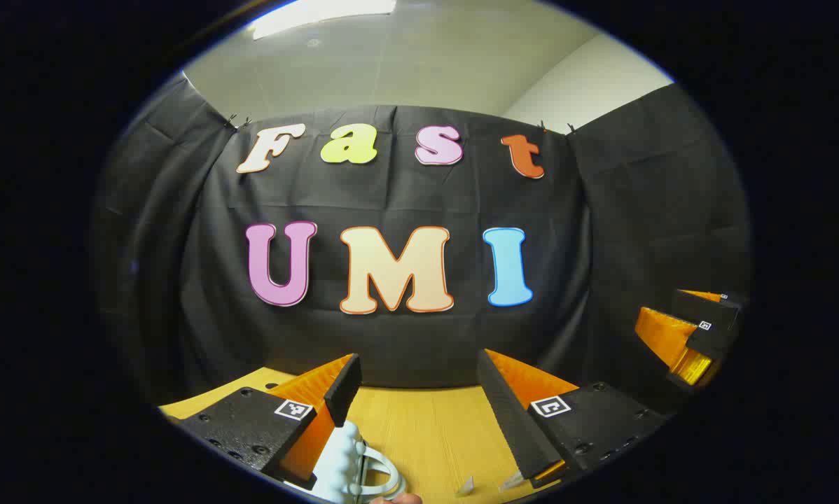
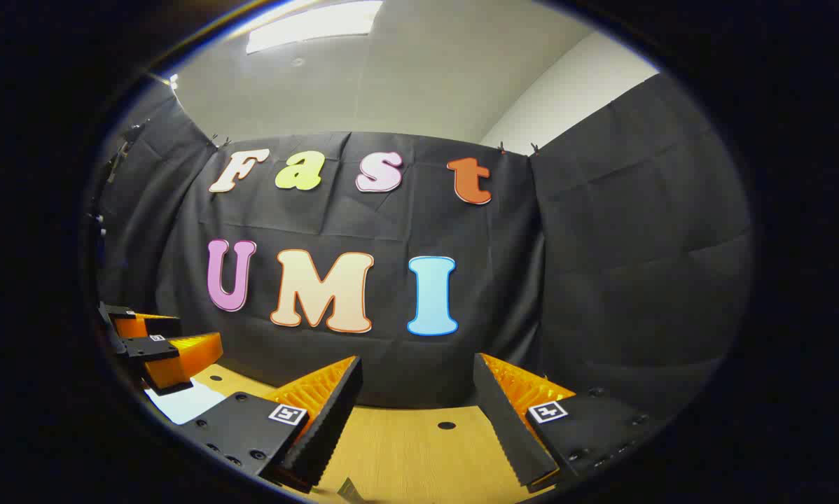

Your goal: First open the suitcase, pack the skin care products into it, and then close the suitcase.

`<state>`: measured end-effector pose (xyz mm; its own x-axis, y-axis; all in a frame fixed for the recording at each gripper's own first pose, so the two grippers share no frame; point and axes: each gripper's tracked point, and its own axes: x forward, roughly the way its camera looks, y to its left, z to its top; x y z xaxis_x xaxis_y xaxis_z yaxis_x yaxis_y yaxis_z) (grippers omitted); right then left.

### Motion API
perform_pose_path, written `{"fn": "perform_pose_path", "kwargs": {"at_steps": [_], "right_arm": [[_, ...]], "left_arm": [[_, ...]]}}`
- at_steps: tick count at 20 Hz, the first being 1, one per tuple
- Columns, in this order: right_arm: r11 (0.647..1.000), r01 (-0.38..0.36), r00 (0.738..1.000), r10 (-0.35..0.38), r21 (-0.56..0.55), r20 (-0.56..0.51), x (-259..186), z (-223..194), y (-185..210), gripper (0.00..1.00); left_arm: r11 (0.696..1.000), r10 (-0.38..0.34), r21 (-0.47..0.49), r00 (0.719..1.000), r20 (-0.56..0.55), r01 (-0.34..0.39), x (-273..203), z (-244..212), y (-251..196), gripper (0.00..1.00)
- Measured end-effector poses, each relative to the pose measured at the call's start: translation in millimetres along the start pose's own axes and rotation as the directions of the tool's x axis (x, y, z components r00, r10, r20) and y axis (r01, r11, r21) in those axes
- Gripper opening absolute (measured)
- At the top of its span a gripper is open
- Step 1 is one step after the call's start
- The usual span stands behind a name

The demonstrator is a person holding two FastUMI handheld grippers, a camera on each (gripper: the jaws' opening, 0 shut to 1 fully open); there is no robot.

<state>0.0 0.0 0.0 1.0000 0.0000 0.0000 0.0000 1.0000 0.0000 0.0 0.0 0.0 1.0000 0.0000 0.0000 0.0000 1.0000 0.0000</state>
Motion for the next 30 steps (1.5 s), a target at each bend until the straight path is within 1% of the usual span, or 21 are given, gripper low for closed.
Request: {"fn": "perform_pose_path", "kwargs": {"at_steps": [1,3,4,5,7,9,10,11,12,13,15,18,20,22,24,25,28,30], "right_arm": [[1.000,-0.011,1.000,0.011,-0.007,-0.013,-1.2,-7.2,-1.0,0.99],[0.999,-0.047,0.998,0.046,-0.021,-0.045,-4.0,-23.5,-1.6,0.99],[0.997,-0.074,0.995,0.072,-0.026,-0.061,-5.6,-31.8,-1.1,0.99],[0.994,-0.105,0.992,0.102,-0.028,-0.073,-8.0,-40.1,-0.1,0.99],[0.988,-0.153,0.984,0.149,-0.036,-0.096,-9.7,-58.4,-0.8,0.99],[0.986,-0.162,0.976,0.153,-0.045,-0.158,-8.6,-79.8,-6.9,0.99],[0.986,-0.161,0.973,0.152,-0.040,-0.176,-9.1,-83.1,-8.6,0.99],[0.988,-0.153,0.974,0.144,-0.038,-0.172,-8.1,-81.2,-9.4,0.99],[0.991,-0.130,0.977,0.120,-0.044,-0.178,-5.0,-80.3,-13.1,0.99],[0.993,-0.112,0.976,0.101,-0.044,-0.192,-4.0,-85.0,-15.2,1.00],[0.994,-0.099,0.976,0.089,-0.042,-0.198,-2.0,-86.6,-9.5,0.99],[0.995,-0.075,0.971,0.058,-0.067,-0.233,0.5,-96.6,-8.5,0.98],[0.996,-0.054,0.971,0.036,-0.073,-0.235,-0.4,-94.3,-11.0,0.99],[0.995,-0.038,0.971,0.016,-0.091,-0.238,-0.5,-95.5,-15.0,0.98],[0.994,-0.025,0.970,-0.001,-0.103,-0.244,-0.1,-96.8,-18.0,0.99],[0.994,-0.017,0.970,-0.008,-0.104,-0.243,0.5,-95.7,-19.4,0.98],[0.994,-0.006,0.970,-0.020,-0.108,-0.241,-1.2,-95.0,-20.4,0.99],[0.994,-0.007,0.970,-0.021,-0.113,-0.241,-2.6,-95.8,-19.4,0.99]], "left_arm": [[1.000,-0.001,-0.018,0.999,-0.034,0.001,-2.1,-13.2,-1.7,0.96],[0.999,0.041,-0.011,0.991,-0.125,-0.043,-8.2,-47.8,7.6,0.97],[0.997,0.076,0.005,0.981,-0.176,-0.076,-11.2,-67.7,16.2,0.99],[0.994,0.107,0.025,0.970,-0.218,-0.104,-15.9,-83.0,22.7,0.97],[0.988,0.152,0.047,0.951,-0.270,-0.144,-21.0,-105.8,32.2,0.97],[0.987,0.161,0.045,0.928,-0.336,-0.154,-22.8,-132.4,34.4,0.97],[0.988,0.152,0.035,0.913,-0.378,-0.150,-22.9,-147.9,34.3,0.97],[0.990,0.135,0.019,0.900,-0.415,-0.139,-20.0,-160.5,31.6,1.00],[0.991,0.119,0.007,0.875,-0.470,-0.131,-17.3,-176.3,30.4,0.97],[0.992,0.108,-0.002,0.846,-0.522,-0.128,-18.0,-190.1,28.4,0.97],[0.992,0.084,-0.030,0.805,-0.587,-0.125,-11.2,-214.4,29.7,0.98],[0.991,0.044,-0.064,0.745,-0.666,-0.115,-4.6,-235.6,24.9,0.96],[0.992,0.035,-0.058,0.699,-0.714,-0.108,2.2,-248.7,25.4,0.96],[0.992,0.031,-0.058,0.643,-0.765,-0.115,3.8,-264.3,26.5,0.96],[0.989,0.016,-0.075,0.599,-0.801,-0.126,3.7,-273.8,26.4,0.96],[0.989,0.013,-0.077,0.581,-0.814,-0.130,3.9,-278.4,27.0,0.96],[0.989,-0.010,-0.088,0.542,-0.840,-0.118,6.6,-289.4,22.7,0.89],[0.990,-0.013,-0.082,0.518,-0.855,-0.111,6.9,-296.2,21.1,0.89]]}}
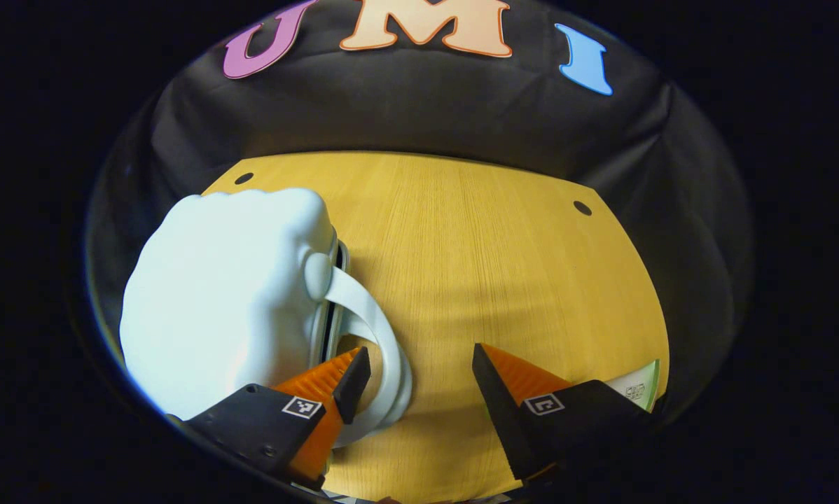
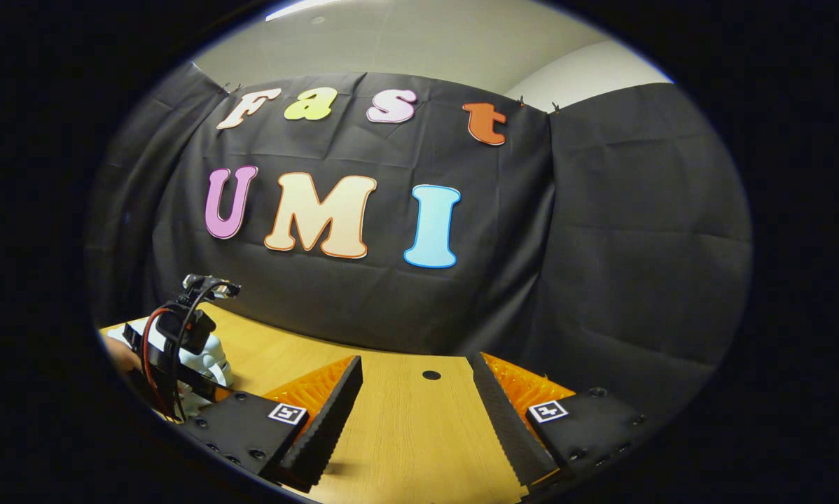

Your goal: First open the suitcase, pack the skin care products into it, and then close the suitcase.

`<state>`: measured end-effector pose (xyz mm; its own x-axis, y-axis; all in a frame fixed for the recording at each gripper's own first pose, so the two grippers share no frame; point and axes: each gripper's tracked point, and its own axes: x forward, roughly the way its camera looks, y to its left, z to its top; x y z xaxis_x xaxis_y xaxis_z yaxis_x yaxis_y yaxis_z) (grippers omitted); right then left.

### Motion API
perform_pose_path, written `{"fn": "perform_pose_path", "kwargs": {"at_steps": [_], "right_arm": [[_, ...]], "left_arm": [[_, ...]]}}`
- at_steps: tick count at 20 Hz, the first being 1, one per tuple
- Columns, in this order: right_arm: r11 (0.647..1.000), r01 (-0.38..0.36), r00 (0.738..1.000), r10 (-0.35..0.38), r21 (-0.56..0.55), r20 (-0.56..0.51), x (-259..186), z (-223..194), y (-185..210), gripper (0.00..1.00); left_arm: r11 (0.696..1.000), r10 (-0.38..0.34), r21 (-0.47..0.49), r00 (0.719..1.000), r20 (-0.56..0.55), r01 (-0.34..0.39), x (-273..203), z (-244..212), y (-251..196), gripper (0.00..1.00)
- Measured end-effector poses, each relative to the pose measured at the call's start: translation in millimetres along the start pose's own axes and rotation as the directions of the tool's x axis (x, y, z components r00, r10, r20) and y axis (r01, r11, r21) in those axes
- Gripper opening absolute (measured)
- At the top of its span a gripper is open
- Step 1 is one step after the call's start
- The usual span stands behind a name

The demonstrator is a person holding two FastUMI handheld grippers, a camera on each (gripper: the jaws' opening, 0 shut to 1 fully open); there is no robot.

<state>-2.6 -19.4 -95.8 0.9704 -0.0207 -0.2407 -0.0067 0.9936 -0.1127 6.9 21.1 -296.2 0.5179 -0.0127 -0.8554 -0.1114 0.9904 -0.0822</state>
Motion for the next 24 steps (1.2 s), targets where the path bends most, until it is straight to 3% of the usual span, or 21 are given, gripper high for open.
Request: {"fn": "perform_pose_path", "kwargs": {"at_steps": [3,7,10,12,17,24], "right_arm": [[1.000,-0.006,1.000,0.006,-0.011,0.000,-3.1,-3.6,2.2,0.99],[1.000,-0.011,1.000,0.011,-0.012,-0.009,-7.6,-9.9,3.5,0.99],[1.000,-0.018,1.000,0.018,0.002,-0.020,-8.8,-15.3,6.3,0.99],[1.000,-0.024,1.000,0.024,0.005,-0.019,-10.4,-16.3,8.5,0.99],[0.998,-0.053,0.999,0.053,0.017,-0.007,-13.3,-16.3,19.0,0.99],[0.992,-0.110,0.994,0.110,0.055,-0.004,-12.6,-21.8,39.4,0.99]], "left_arm": [[1.000,-0.020,-0.009,0.999,-0.045,0.020,10.6,-5.7,-1.0,0.88],[0.999,-0.042,-0.033,0.993,-0.109,0.038,17.3,-16.4,2.4,0.75],[1.000,0.009,-0.015,0.995,-0.103,-0.011,19.0,-14.3,21.5,0.33],[1.000,-0.014,-0.019,0.993,-0.118,0.012,12.2,-13.3,17.2,0.09],[0.995,0.039,0.091,0.996,-0.084,-0.032,0.5,0.4,14.1,0.00],[0.996,0.010,0.084,1.000,-0.024,-0.008,-29.1,24.7,11.4,0.00]]}}
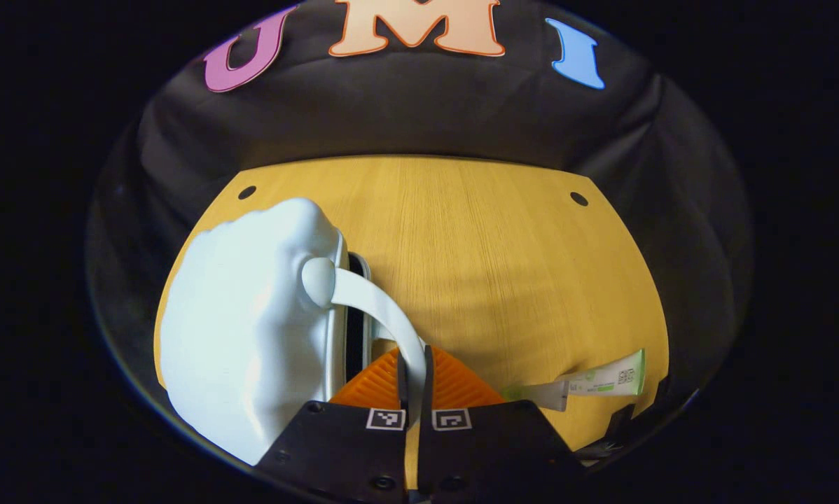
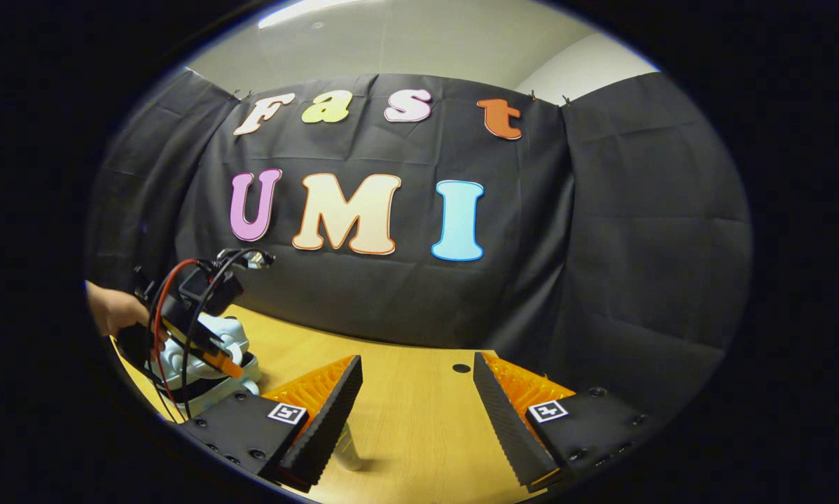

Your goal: First open the suitcase, pack the skin care products into it, and then close the suitcase.

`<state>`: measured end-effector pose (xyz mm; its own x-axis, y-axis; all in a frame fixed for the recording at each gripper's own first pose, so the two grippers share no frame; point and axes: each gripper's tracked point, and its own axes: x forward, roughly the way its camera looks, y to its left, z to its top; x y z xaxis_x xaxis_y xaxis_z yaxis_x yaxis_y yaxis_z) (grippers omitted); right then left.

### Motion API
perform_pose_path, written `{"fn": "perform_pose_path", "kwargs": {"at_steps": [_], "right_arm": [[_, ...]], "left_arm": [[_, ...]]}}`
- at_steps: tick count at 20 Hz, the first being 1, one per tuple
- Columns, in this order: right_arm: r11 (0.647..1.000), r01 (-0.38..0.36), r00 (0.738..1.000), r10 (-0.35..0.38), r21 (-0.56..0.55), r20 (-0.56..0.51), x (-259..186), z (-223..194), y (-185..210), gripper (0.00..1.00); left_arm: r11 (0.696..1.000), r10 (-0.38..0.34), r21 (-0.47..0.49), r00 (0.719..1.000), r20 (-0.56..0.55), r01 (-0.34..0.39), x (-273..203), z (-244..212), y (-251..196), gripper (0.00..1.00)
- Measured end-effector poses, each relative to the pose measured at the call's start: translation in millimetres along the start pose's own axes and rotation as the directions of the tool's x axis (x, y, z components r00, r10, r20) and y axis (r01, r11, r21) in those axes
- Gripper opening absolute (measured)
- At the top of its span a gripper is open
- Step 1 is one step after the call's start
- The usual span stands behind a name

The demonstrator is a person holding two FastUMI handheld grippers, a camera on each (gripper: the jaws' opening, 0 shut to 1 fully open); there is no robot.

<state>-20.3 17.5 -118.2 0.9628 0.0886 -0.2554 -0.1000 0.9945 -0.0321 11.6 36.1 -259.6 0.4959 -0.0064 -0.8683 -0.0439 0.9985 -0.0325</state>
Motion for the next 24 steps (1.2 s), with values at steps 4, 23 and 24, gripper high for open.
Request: {"fn": "perform_pose_path", "kwargs": {"at_steps": [4,23,24], "right_arm": [[0.999,-0.027,1.000,0.027,0.019,0.005,6.1,1.8,9.4,0.99],[0.988,-0.149,0.989,0.148,0.031,0.011,17.9,6.0,101.9,0.99],[0.988,-0.153,0.988,0.153,0.034,0.011,18.9,6.7,108.8,0.99]], "left_arm": [[1.000,0.010,0.015,0.998,0.062,-0.011,-27.9,21.6,0.7,0.00],[0.977,0.211,-0.036,0.938,0.274,-0.209,-151.7,97.9,193.1,0.00],[0.973,0.230,-0.040,0.931,0.282,-0.228,-156.8,97.5,207.8,0.00]]}}
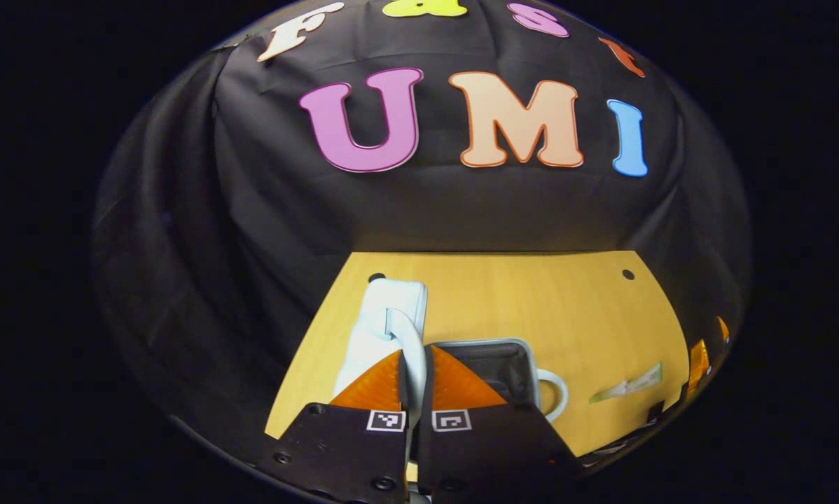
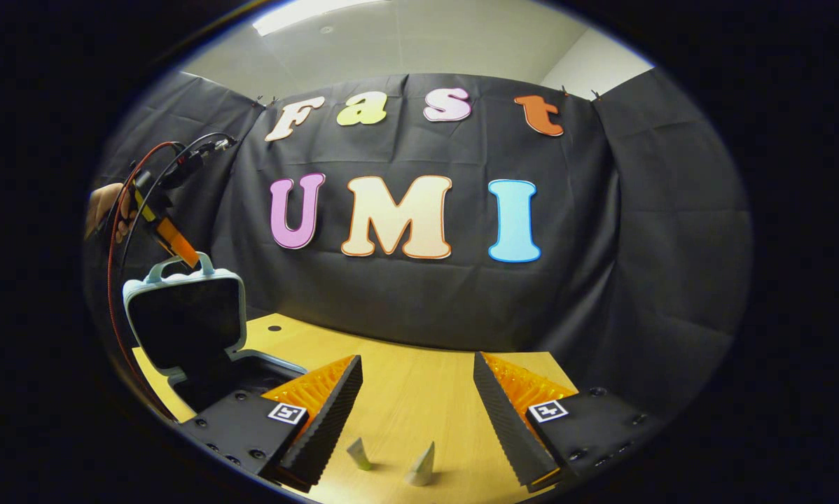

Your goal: First open the suitcase, pack the skin care products into it, and then close the suitcase.

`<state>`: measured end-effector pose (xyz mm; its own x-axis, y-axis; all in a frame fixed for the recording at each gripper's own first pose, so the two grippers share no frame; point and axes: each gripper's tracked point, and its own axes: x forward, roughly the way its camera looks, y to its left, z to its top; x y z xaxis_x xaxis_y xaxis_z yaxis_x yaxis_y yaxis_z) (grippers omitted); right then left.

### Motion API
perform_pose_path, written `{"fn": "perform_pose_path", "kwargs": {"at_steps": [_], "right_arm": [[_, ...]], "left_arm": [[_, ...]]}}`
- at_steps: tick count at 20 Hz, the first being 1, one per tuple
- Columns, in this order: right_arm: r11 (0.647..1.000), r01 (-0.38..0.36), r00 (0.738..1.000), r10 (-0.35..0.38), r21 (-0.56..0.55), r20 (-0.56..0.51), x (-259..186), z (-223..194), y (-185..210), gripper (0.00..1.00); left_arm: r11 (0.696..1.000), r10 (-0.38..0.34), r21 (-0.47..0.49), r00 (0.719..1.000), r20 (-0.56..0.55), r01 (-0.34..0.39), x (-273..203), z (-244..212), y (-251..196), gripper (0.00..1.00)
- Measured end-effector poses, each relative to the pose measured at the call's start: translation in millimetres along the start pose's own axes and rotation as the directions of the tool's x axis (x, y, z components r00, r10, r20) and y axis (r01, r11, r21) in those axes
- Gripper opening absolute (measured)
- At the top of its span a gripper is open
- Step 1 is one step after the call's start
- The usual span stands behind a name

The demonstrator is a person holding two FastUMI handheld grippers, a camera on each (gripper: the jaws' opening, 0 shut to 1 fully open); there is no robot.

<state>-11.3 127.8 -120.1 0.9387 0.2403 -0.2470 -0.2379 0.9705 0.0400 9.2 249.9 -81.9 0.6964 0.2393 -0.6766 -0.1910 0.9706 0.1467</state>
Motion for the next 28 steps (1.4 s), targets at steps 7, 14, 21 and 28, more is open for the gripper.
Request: {"fn": "perform_pose_path", "kwargs": {"at_steps": [7,14,21,28], "right_arm": [[1.000,0.029,0.999,-0.029,-0.004,0.035,14.1,16.9,26.6,0.99],[0.993,0.112,0.993,-0.110,-0.029,0.044,25.7,22.8,39.9,0.98],[0.984,0.152,0.988,-0.150,-0.092,0.032,31.5,23.9,53.2,0.98],[0.979,0.173,0.985,-0.173,-0.108,0.010,28.3,19.7,55.9,0.99]], "left_arm": [[0.997,0.029,-0.072,0.998,0.059,-0.025,10.8,-0.9,78.6,0.00],[0.991,0.065,-0.119,0.998,0.000,-0.065,53.3,-29.8,158.8,0.00],[0.978,0.109,-0.169,0.989,-0.102,-0.125,103.1,-88.3,218.1,0.00],[0.967,0.162,-0.165,0.969,-0.188,-0.193,139.2,-157.9,247.8,0.00]]}}
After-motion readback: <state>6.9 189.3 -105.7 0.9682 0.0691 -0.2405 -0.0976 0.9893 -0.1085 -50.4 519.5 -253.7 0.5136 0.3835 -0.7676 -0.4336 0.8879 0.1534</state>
